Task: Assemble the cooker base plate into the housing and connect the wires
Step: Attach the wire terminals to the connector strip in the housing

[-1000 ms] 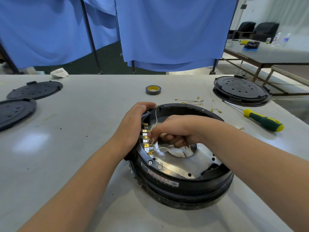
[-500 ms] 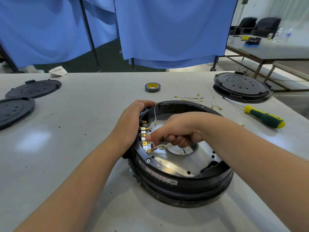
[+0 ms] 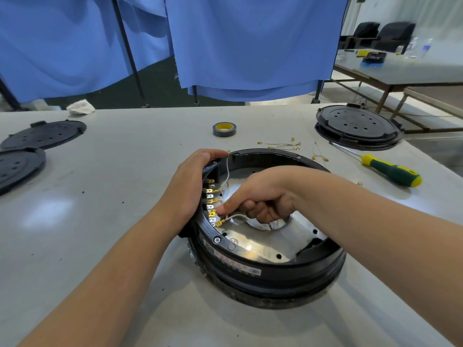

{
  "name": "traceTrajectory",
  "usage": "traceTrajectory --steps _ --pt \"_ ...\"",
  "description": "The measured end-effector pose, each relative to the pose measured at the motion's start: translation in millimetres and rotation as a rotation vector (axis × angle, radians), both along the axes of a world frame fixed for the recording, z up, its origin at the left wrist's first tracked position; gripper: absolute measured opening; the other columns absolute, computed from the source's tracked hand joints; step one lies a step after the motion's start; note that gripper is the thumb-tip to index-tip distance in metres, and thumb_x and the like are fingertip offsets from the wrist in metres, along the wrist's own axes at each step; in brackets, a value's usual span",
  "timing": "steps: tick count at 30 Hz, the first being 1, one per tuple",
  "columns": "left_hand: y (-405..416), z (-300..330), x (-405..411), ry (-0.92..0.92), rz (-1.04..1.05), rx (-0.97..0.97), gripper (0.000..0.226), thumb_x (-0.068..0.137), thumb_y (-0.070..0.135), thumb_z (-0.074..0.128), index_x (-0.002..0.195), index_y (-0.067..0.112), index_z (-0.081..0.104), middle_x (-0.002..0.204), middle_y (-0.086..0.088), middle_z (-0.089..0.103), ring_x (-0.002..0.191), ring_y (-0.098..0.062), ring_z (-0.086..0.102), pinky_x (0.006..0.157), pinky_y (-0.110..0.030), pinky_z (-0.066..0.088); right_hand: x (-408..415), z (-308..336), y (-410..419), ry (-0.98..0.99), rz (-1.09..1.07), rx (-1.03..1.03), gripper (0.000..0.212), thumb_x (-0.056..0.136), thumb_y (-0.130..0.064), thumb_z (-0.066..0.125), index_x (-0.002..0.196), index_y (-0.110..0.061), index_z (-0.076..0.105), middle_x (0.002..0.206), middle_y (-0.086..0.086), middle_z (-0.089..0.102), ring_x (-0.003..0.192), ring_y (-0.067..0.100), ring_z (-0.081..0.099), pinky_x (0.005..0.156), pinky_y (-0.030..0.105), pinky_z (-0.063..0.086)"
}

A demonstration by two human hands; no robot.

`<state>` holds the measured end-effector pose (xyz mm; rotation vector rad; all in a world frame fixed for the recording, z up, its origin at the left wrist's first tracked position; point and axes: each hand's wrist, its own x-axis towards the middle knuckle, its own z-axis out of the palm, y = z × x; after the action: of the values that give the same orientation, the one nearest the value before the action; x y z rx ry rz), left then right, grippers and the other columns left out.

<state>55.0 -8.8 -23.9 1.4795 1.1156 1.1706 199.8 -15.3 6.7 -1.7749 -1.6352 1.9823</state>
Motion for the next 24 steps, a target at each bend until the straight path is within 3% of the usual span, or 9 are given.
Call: traceTrajectory --steps 5,11,24 --pt "0.2 0.1 0.1 -0.010 0.002 -0.010 0.041 0.100 0.017 0.026 0.100 0.026 0.066 0.118 -0.003 0.067 0.116 -0.020 0.059 0.107 -0.046 0.040 -2.5 -0.2 0.7 0.003 -0.043 -0.001 0.026 0.094 -0.020 0.057 0.069 -0.018 0.060 0.040 -0.012 0.035 0.029 0.002 0.027 0.032 0.007 0.025" --pt "-1.0 0.6 1.2 -0.019 0.002 -0.027 0.041 0.100 0.016 0.026 0.101 0.024 0.066 0.118 -0.005 0.066 0.115 -0.021 0.059 0.107 -0.045 0.040 -4.3 -0.7 -0.1 -0.018 -0.074 0.040 0.019 0.093 -0.016 0.058 0.074 -0.018 0.056 0.041 -0.010 0.041 0.031 0.001 0.036 0.035 0.007 0.032" --pt "-3.9 4.1 2.1 -0.001 0.010 -0.027 0.040 0.100 0.016 0.026 0.103 0.023 0.065 0.118 -0.004 0.066 0.115 -0.020 0.059 0.106 -0.043 0.041 -5.3 1.4 -2.9 -0.033 -0.044 0.065 0.026 0.093 -0.019 0.059 0.067 -0.017 0.058 0.040 -0.011 0.037 0.031 0.002 0.029 0.034 0.007 0.027"
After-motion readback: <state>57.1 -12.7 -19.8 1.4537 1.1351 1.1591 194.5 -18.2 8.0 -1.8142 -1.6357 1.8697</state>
